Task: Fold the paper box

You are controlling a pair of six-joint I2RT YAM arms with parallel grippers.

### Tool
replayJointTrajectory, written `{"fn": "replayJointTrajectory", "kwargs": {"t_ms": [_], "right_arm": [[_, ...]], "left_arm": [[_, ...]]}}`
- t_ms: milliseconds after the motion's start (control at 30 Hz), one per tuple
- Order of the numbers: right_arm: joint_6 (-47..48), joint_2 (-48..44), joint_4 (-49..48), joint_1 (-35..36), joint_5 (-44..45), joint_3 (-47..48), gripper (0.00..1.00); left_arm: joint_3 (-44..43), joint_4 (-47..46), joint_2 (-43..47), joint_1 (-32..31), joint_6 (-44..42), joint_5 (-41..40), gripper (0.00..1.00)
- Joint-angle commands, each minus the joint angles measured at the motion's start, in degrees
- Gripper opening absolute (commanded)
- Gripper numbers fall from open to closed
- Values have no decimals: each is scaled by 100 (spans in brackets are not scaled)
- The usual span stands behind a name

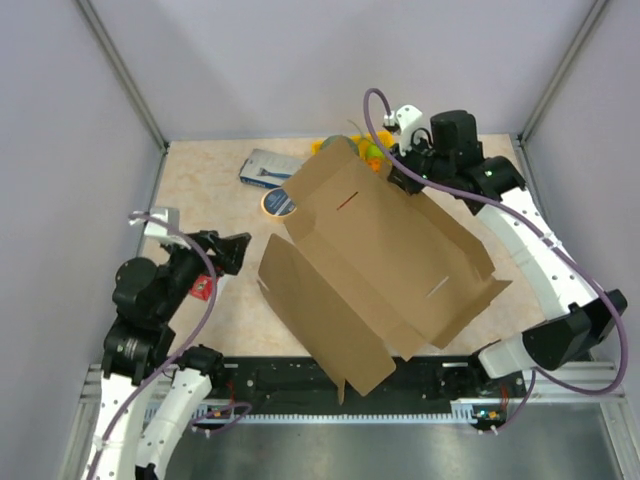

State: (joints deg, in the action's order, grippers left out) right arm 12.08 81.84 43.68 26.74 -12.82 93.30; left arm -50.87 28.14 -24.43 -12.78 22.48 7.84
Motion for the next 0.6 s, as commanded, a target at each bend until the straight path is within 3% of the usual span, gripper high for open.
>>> {"fn": "replayJointTrajectory", "kwargs": {"t_ms": [0, 167, 300, 567], "right_arm": [[646, 244, -525, -20, -133, 242, 0], [700, 508, -949, -195, -394, 276, 0], [707, 613, -1081, -301, -1002, 330, 0], [1315, 1044, -1178, -363, -1283, 628, 0]], "left_arm": [[113, -871, -876, 21, 160, 1628, 89], [-212, -1398, -1915, 21, 468, 2503, 89], [-599, -1759, -2696, 29, 433, 2390, 86], [-1328, -1698, -4034, 21, -6, 2055, 83]]}}
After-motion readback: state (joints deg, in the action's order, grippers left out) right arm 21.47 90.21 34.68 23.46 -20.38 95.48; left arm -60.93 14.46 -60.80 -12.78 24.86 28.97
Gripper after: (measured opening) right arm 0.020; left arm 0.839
